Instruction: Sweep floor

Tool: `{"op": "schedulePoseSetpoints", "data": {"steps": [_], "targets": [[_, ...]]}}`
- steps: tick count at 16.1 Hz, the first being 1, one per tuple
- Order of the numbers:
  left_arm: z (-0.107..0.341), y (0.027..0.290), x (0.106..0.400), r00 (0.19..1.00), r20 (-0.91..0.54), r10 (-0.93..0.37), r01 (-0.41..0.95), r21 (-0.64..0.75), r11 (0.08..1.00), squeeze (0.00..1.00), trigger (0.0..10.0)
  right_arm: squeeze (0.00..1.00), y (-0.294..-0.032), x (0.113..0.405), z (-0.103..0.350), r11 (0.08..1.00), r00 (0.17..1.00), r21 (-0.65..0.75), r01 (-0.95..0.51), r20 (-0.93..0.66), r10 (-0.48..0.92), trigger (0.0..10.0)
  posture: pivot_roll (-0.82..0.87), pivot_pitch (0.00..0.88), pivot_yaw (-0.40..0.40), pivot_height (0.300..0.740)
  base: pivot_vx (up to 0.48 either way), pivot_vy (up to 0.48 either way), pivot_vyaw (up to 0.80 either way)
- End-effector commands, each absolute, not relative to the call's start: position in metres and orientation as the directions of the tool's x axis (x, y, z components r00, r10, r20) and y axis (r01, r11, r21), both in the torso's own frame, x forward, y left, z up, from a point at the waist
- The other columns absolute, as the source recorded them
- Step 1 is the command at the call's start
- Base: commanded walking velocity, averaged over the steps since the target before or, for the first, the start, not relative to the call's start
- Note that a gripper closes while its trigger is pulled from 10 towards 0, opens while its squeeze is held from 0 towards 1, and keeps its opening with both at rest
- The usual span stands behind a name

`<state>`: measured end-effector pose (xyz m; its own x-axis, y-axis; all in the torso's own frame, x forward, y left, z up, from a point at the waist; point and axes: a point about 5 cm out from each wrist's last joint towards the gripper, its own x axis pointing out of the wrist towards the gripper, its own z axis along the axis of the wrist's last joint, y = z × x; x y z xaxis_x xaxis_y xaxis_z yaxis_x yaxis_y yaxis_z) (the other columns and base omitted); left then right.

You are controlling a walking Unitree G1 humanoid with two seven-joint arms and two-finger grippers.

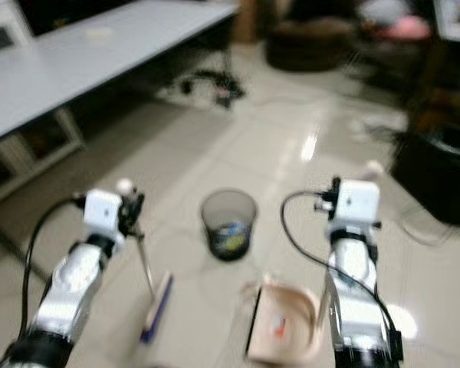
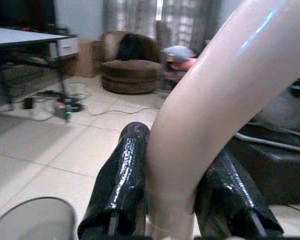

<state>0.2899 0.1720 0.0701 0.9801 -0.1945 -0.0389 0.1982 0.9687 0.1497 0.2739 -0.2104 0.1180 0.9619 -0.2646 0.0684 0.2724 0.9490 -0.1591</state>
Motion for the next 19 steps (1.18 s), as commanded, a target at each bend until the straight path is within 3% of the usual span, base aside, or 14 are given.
{"op": "schedulePoseSetpoints", "data": {"steps": [1,8,11,19], "targets": [[0.089,0.175,0.297,0.979,0.046,-0.199,0.189,0.167,0.968,0.0,10.0,0.0,-0.211,0.279,0.132,0.945,0.956,-0.159,0.284,0.125,-0.267,10.0,-0.02,0.004,0.06,0.74,0.0,0.0,-0.8],[0.102,0.172,0.304,0.98,0.103,-0.173,0.162,0.106,0.981,0.0,10.0,0.0,-0.217,0.273,0.129,0.938,0.945,-0.127,0.322,0.111,-0.309,10.0,-0.03,0.005,0.061,0.74,0.299,0.0,-0.8],[0.105,0.165,0.304,0.961,0.113,-0.251,0.232,0.156,0.96,0.0,10.0,0.0,-0.214,0.277,0.132,0.941,0.949,-0.142,0.306,0.119,-0.291,10.0,-0.02,0.007,0.063,0.74,0.326,0.0,0.0],[0.104,0.175,0.301,0.97,0.101,-0.223,0.201,0.189,0.961,0.0,10.0,0.0,-0.195,0.279,0.13,0.975,0.98,-0.134,0.18,0.109,-0.166,10.0,-0.02,0.015,0.059,0.74,0.32,0.0,0.0]]}}
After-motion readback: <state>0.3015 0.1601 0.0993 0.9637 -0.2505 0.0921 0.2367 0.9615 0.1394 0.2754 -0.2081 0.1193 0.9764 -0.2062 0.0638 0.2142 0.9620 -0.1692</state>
